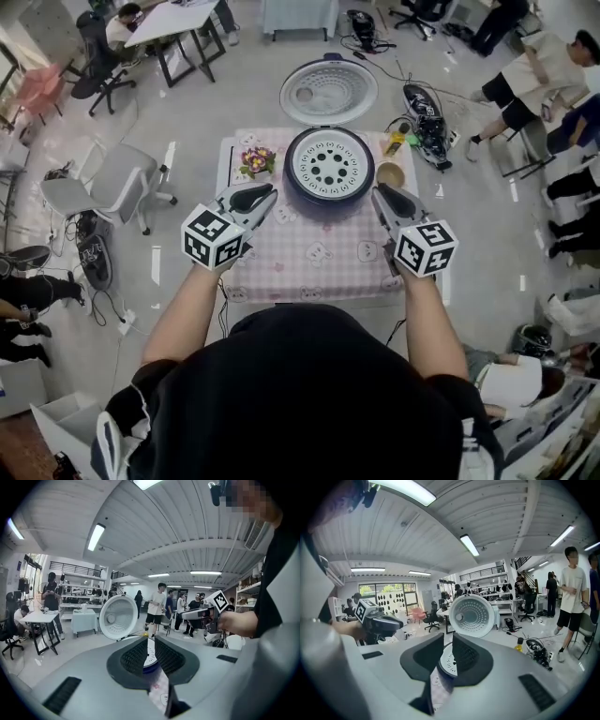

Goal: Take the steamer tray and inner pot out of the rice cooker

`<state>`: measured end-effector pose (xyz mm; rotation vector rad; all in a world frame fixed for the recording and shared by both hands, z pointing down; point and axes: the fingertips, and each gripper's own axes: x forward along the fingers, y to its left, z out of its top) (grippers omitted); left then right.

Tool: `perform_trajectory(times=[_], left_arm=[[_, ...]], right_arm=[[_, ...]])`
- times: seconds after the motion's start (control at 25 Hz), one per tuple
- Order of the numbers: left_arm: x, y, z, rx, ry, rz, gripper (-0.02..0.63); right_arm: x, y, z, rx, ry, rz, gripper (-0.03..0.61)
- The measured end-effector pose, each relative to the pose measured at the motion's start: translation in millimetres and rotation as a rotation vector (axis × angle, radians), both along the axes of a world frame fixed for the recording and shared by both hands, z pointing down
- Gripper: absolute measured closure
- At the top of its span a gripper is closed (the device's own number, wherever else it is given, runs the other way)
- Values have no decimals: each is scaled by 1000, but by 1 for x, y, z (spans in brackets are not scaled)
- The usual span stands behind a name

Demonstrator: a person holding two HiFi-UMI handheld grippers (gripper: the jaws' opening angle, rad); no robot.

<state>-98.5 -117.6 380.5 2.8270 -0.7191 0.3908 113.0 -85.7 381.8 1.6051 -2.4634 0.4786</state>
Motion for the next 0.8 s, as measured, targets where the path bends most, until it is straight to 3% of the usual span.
perform_trajectory(times=[0.4, 0.8], left_arm=[[-37, -48, 5, -19, 27, 42, 549], [-36, -66, 21, -56, 21, 37, 549]], right_arm=[[-22, -45, -13, 16, 68, 47, 497], [-39, -69, 17, -60, 161, -138, 395]])
